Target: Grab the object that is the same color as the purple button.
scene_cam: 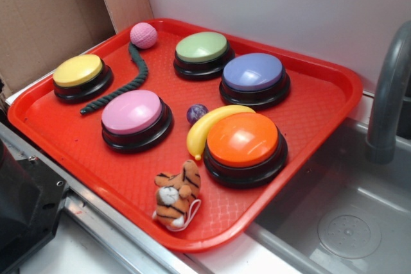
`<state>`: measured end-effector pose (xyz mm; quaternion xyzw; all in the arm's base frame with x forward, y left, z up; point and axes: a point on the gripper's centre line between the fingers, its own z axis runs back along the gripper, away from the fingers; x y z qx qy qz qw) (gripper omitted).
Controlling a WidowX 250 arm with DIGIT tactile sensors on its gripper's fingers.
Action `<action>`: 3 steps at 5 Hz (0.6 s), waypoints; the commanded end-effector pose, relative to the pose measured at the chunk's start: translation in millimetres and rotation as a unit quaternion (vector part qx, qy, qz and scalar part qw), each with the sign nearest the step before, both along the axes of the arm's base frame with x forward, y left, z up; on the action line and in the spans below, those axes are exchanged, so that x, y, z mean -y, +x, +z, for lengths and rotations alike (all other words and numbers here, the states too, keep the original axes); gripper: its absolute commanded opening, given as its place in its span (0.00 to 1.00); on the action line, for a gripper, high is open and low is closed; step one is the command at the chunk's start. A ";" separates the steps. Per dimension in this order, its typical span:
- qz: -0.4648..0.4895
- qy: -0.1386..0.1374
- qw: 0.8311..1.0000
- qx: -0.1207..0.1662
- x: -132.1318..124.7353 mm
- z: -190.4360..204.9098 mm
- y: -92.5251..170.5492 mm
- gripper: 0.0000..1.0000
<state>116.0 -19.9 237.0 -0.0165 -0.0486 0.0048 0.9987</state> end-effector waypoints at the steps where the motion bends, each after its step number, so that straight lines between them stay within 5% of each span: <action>1: 0.000 0.000 1.000 0.000 0.0 0.0 0.0 1.00; 3: -0.213 -0.002 0.977 0.008 7.0 -24.4 39.3 1.00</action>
